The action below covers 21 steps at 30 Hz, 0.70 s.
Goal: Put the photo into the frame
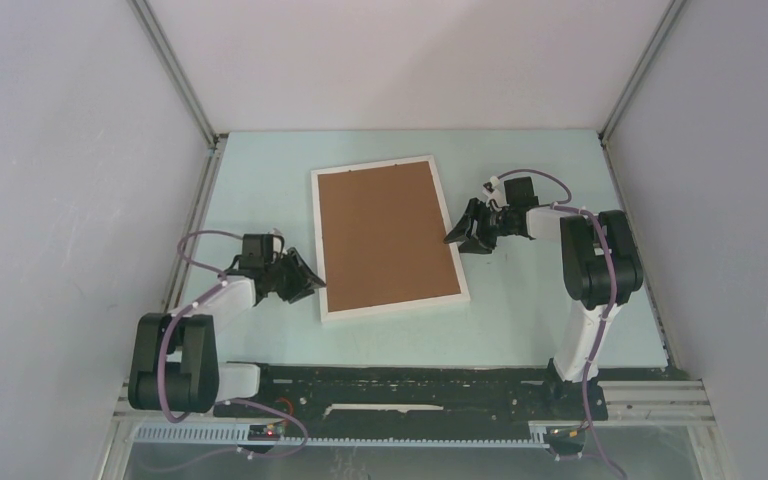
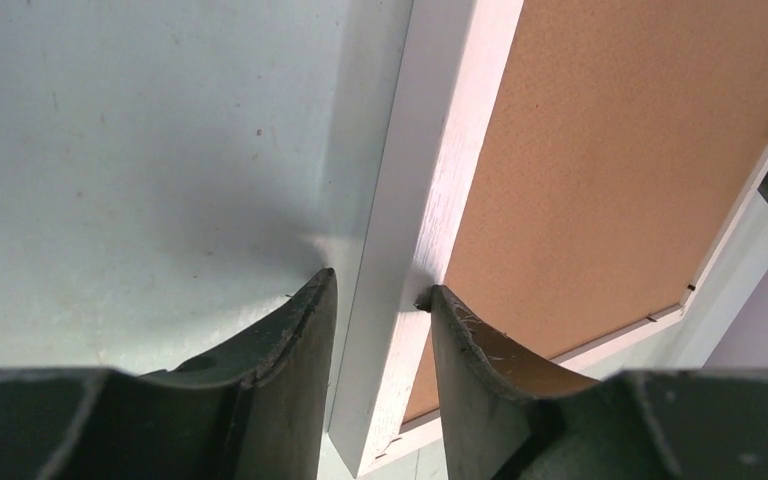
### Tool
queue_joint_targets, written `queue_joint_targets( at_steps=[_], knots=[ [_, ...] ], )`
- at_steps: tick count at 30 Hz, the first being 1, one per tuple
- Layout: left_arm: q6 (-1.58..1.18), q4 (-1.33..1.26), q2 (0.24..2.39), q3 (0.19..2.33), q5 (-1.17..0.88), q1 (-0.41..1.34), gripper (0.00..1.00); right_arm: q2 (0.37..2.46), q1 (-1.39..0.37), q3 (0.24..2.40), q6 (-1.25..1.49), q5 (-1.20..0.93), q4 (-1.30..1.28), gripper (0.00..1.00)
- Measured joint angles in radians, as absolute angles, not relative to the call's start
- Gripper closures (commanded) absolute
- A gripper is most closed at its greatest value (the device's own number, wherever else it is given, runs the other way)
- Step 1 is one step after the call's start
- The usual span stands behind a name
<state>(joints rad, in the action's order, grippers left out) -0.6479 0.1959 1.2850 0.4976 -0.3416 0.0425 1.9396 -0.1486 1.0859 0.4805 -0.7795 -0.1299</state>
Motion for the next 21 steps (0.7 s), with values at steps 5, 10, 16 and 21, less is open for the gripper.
queue_joint_targets(
  at_steps=[5, 10, 16, 21],
  knots=[
    [-0.624, 0.224, 1.304, 0.523, -0.346, 0.043, 0.56, 1.940, -0.149, 1.086, 0.480, -0.780, -0.130, 0.35],
    [-0.602, 0.256, 1.326, 0.553, -0.346, 0.051, 0.57, 1.940, -0.149, 1.086, 0.480, -0.780, -0.130, 0.35],
    [-0.583, 0.305, 1.343, 0.596, -0.294, 0.098, 0.56, 1.940, -0.151, 1.086, 0.480, -0.776, -0.130, 0.40],
    [-0.585, 0.331, 1.347, 0.620, -0.224, 0.152, 0.56, 1.940, -0.156, 1.086, 0.481, -0.764, -0.130, 0.41]
  ],
)
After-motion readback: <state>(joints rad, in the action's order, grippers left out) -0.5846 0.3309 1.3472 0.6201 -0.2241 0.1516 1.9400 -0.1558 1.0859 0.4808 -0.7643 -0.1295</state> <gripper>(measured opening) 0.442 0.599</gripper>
